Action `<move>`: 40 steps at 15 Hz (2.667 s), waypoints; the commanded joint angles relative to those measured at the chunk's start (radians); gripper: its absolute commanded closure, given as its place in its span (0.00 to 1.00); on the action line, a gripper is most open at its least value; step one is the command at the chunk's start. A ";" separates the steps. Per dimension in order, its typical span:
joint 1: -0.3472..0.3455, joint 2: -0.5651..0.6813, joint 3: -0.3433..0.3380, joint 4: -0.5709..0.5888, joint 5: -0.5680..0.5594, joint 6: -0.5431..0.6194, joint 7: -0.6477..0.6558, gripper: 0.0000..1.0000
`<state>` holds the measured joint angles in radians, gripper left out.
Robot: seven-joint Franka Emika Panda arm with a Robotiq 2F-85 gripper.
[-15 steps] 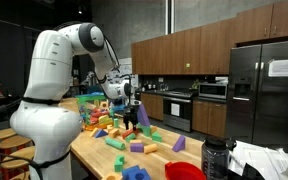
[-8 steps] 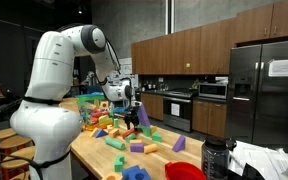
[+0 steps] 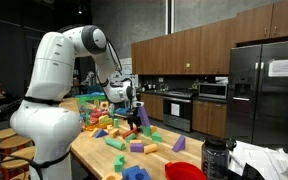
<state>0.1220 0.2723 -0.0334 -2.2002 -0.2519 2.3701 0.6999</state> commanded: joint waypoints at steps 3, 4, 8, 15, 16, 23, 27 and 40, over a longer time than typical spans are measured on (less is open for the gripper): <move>0.016 0.037 -0.025 -0.015 -0.030 0.009 0.040 0.00; 0.017 0.057 -0.028 -0.021 -0.033 0.026 0.046 0.00; 0.027 0.060 -0.029 -0.018 -0.029 0.036 0.051 0.00; 0.031 0.050 -0.022 -0.017 -0.010 0.014 0.039 0.00; 0.032 0.052 -0.022 -0.018 -0.009 0.012 0.038 0.00; 0.027 0.054 -0.012 -0.032 0.013 0.003 0.004 0.00; 0.014 0.017 0.012 -0.077 0.055 0.015 -0.092 0.00; 0.004 0.020 0.019 -0.106 0.153 0.010 -0.270 0.41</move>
<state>0.1395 0.3077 -0.0262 -2.2776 -0.1350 2.3858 0.4746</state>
